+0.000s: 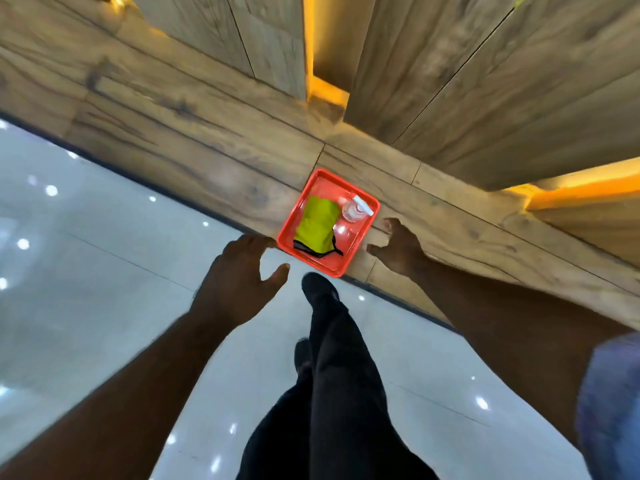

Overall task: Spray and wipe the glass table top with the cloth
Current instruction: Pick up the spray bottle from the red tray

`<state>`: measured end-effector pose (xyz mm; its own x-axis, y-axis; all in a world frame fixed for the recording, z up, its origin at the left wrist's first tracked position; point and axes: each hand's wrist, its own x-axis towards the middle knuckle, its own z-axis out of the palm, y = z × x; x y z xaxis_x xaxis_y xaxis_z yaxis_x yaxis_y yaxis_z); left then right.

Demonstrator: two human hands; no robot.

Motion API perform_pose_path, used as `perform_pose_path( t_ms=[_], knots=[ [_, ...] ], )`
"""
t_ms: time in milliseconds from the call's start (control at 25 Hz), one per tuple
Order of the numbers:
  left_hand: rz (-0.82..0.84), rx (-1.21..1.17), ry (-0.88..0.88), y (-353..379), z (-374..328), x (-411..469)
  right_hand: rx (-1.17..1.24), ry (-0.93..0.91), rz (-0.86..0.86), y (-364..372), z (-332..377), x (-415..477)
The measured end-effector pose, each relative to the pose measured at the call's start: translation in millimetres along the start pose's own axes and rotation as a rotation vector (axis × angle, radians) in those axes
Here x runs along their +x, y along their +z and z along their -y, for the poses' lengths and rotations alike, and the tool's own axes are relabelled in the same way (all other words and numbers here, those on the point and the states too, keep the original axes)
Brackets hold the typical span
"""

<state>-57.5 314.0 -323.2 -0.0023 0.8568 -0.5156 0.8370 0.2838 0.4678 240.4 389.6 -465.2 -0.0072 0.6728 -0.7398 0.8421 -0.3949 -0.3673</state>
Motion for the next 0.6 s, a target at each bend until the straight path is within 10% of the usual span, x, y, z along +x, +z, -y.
perform_pose_path(
  t_ms=[600],
  knots=[
    [-0.019,-0.145,-0.086,86,42,116,-0.074,-0.151,-0.146,60,-14,183]
  ],
)
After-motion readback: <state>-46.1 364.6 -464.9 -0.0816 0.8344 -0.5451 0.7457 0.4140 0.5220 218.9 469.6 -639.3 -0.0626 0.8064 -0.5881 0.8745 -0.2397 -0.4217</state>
